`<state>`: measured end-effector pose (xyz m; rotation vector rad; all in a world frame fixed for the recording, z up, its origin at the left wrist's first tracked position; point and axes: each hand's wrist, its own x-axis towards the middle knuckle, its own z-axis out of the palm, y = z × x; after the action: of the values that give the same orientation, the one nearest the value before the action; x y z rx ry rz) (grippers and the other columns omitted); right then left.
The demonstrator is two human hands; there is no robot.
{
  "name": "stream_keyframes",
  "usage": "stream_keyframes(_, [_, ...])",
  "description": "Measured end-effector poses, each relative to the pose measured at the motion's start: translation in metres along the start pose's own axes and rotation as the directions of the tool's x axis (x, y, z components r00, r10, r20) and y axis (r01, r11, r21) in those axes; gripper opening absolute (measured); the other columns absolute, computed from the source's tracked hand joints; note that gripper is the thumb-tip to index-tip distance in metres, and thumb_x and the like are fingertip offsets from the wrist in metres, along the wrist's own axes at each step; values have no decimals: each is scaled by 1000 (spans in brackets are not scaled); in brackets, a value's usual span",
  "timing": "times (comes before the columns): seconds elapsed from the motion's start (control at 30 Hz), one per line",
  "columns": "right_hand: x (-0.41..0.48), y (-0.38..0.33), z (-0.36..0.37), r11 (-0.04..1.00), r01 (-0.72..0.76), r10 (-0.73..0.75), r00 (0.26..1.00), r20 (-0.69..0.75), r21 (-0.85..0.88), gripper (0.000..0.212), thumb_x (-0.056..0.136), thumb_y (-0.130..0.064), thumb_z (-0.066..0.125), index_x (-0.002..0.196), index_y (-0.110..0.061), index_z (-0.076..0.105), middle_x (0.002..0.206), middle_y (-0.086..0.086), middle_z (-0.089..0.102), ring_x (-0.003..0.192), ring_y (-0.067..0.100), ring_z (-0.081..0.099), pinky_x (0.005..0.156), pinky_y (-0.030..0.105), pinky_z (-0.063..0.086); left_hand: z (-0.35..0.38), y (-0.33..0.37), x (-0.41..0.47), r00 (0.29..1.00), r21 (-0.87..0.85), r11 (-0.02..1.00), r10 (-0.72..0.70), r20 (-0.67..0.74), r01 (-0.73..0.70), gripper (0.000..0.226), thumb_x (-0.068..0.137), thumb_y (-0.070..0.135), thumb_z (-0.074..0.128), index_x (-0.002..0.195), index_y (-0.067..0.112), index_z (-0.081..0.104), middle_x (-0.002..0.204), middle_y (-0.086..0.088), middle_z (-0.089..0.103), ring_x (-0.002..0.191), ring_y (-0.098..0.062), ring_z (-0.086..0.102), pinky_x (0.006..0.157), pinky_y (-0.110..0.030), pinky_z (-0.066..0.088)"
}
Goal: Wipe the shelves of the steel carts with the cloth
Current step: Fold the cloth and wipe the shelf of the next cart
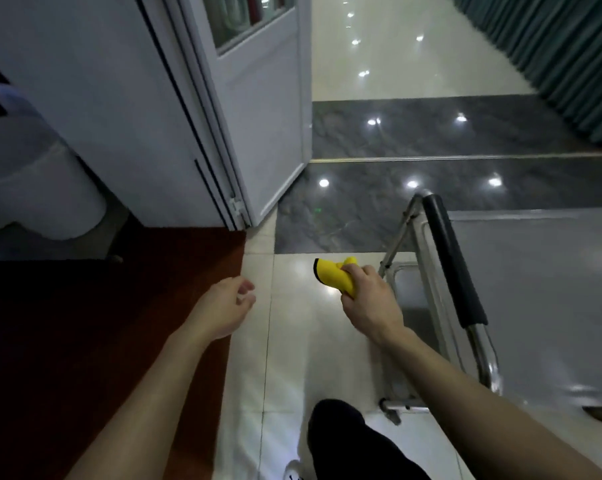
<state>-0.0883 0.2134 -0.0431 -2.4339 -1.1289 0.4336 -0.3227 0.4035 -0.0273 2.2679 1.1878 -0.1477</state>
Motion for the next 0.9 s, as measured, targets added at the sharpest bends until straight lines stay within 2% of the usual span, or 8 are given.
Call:
stream_keyframes(0.13, [68,8,3,996,-81,84,990,-116,32,50,96,-20,68,144,-24,56,122,9,60,103,38,63,80,44,50,-24,30,100,990,120,983,139,21,-140,31,107,42,61,135,32,67,128,9,68,107,-10,66,95,-37,60])
stream_keyframes(0.3, [189,11,2,972,-178,206,958,-199,151,52,96,-18,69,145,-22,57,129,11,59,105,38,63,83,48,55,-59,61,244,957,228,931,265,119,-286,32,107,44,60,135,31,67,130,8,69,108,-12,67,95,-38,58])
stream_keyframes(0.43, [271,6,-17,953,-242,277,938,-206,181,50,97,-16,68,146,-20,58,129,12,60,105,41,63,80,45,51,-95,92,349,925,207,914,300,232,-348,29,106,39,62,131,26,70,123,3,73,106,-15,70,91,-37,59])
stream_keyframes(0.6, [359,10,-53,932,-305,349,900,-261,196,47,98,-16,67,145,-20,59,130,10,59,106,39,64,83,46,52,-126,157,479,864,151,867,427,266,-475,25,106,31,65,127,19,72,116,0,75,98,-18,69,84,-31,53])
stream_keyframes(0.73, [418,26,-74,911,-343,404,853,-332,228,49,98,-11,69,146,-17,61,137,10,59,112,36,64,87,46,53,-128,236,576,784,44,823,521,337,-566,23,106,40,66,121,26,74,106,9,75,95,-12,70,87,-34,58])
stream_keyframes(0.83, [457,39,-87,890,-391,456,794,-403,235,54,96,-11,70,148,-18,59,142,8,57,113,34,64,90,44,53,-112,310,636,678,-107,773,606,416,-626,37,104,56,64,118,24,77,110,8,77,103,-12,71,92,-34,56])
stream_keyframes(0.9, [477,44,-96,847,-462,532,730,-429,264,59,94,-12,72,151,-20,56,147,6,53,116,33,63,92,45,54,-95,360,657,599,-192,764,613,516,-616,48,101,66,62,110,22,79,99,11,76,91,-8,69,81,-30,54])
